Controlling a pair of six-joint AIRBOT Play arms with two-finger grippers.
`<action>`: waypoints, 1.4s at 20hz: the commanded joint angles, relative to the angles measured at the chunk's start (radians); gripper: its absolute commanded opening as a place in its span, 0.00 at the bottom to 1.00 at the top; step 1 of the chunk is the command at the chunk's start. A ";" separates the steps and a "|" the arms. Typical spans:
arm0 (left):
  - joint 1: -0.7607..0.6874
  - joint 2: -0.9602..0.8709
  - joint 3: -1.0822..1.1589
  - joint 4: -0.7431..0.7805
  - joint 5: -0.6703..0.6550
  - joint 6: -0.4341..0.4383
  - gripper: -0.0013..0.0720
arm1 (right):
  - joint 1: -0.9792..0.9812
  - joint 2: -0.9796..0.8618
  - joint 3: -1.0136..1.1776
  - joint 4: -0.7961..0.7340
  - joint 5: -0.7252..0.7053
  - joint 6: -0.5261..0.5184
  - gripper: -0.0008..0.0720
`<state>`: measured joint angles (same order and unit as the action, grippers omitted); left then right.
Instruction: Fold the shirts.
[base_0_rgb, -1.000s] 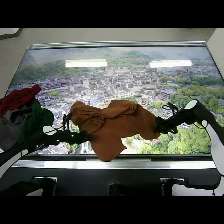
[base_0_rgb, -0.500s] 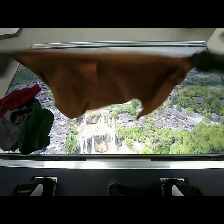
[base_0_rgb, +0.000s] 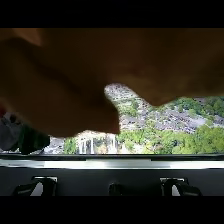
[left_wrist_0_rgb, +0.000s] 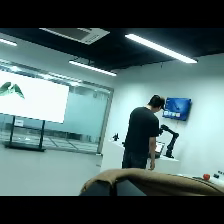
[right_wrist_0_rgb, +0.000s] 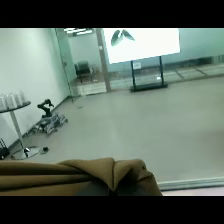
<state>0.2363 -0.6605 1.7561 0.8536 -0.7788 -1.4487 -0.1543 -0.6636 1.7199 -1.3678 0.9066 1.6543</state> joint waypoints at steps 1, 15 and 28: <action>0.005 -0.081 0.019 0.072 -0.089 -0.006 0.06 | 0.001 -0.067 0.006 -0.036 0.188 0.021 0.07; -0.168 -0.977 -0.271 0.028 -0.306 0.155 0.06 | 0.002 -1.089 0.005 0.365 0.312 0.040 0.08; -0.034 -0.866 -0.468 0.090 -0.678 0.141 0.70 | -0.286 -0.959 -0.001 0.076 0.795 -0.034 0.84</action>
<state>0.1585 -1.6081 1.4330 0.9012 -1.3716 -1.3327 -0.3496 -1.6474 1.7321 -1.1591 1.4700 1.6371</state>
